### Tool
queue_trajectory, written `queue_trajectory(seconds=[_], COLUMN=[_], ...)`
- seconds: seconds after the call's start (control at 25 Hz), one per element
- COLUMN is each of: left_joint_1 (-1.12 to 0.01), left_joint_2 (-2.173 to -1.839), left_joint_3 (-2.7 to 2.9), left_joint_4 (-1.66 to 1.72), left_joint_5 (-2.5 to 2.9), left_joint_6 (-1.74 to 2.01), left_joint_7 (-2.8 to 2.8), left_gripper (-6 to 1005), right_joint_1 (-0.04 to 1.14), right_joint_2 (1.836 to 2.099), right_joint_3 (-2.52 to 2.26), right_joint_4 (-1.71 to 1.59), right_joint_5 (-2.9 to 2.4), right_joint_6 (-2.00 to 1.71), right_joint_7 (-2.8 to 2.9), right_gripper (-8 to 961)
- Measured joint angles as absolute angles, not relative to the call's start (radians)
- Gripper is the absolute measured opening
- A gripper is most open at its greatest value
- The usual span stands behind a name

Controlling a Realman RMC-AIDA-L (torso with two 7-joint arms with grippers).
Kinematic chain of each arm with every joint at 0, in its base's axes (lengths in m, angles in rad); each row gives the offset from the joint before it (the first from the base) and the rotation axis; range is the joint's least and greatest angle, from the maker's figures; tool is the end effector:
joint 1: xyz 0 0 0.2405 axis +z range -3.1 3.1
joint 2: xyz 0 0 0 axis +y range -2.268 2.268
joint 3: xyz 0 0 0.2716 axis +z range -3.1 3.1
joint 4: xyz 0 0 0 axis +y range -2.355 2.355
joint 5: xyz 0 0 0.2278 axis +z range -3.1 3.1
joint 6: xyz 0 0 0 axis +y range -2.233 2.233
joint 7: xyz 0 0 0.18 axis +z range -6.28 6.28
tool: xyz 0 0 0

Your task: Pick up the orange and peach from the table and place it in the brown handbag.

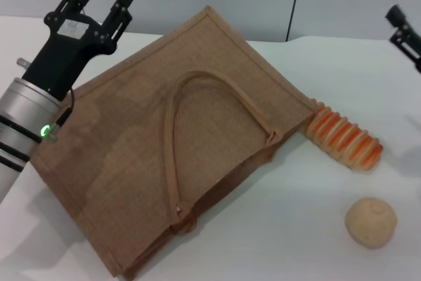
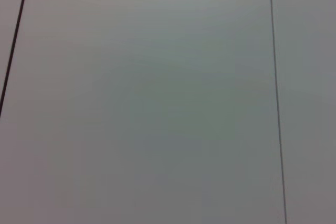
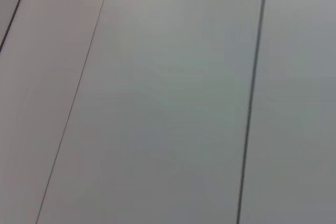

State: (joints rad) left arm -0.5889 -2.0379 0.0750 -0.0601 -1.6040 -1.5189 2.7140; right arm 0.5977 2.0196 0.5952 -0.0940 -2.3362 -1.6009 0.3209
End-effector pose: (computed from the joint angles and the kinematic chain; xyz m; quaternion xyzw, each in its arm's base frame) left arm -0.2704 0.3953 -0.0080 -0.7155 -0.1420 -0.4697 0.4972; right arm 0.2783 0.3894 0.0100 -0.7637 0.0238 0.4013 0.5052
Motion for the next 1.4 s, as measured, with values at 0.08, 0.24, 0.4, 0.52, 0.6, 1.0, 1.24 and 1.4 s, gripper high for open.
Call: queue_trajectory(seconds=[0.08,0.24,0.4,0.52,0.6,1.0,1.24,1.4], left_joint_1=[-0.59,-0.593,-0.589,-0.574,-0.571,-0.585,-0.562,-0.532], left_joint_2=[-2.036,-2.033,-2.035,-2.033,-2.031,-2.034,-2.035,-2.035], left_joint_3=[0.075,0.075,0.075,0.075,0.074,0.079,0.074,0.073], left_joint_4=[-0.062,-0.06,-0.06,-0.056,-0.054,-0.062,-0.062,-0.06], left_joint_5=[-1.608,-1.624,-1.627,-1.628,-1.629,-1.63,-1.642,-1.686], left_joint_6=[-1.549,-1.616,-1.643,-1.687,-1.704,-1.703,-1.704,-1.722], left_joint_7=[2.707,2.698,2.695,2.673,2.663,2.662,2.661,2.651], left_gripper=[634,633,632,631,631,628,627,625], right_joint_1=[0.593,0.589,0.582,0.581,0.581,0.581,0.58,0.591], right_joint_2=[2.018,2.017,2.017,2.017,2.016,2.012,2.017,2.019], right_joint_3=[0.623,0.666,0.671,0.672,0.672,0.684,0.678,0.669], right_joint_4=[-0.095,-0.106,-0.109,-0.109,-0.109,-0.121,-0.121,-0.109], right_joint_5=[-2.336,-2.335,-2.335,-2.335,-2.335,-2.335,-2.342,-2.365], right_joint_6=[-1.658,-1.754,-1.766,-1.784,-1.801,-1.812,-1.775,-1.745], right_joint_7=[0.326,0.327,0.331,0.342,0.361,0.381,0.381,0.381], right_gripper=[861,858,856,856,856,857,857,856])
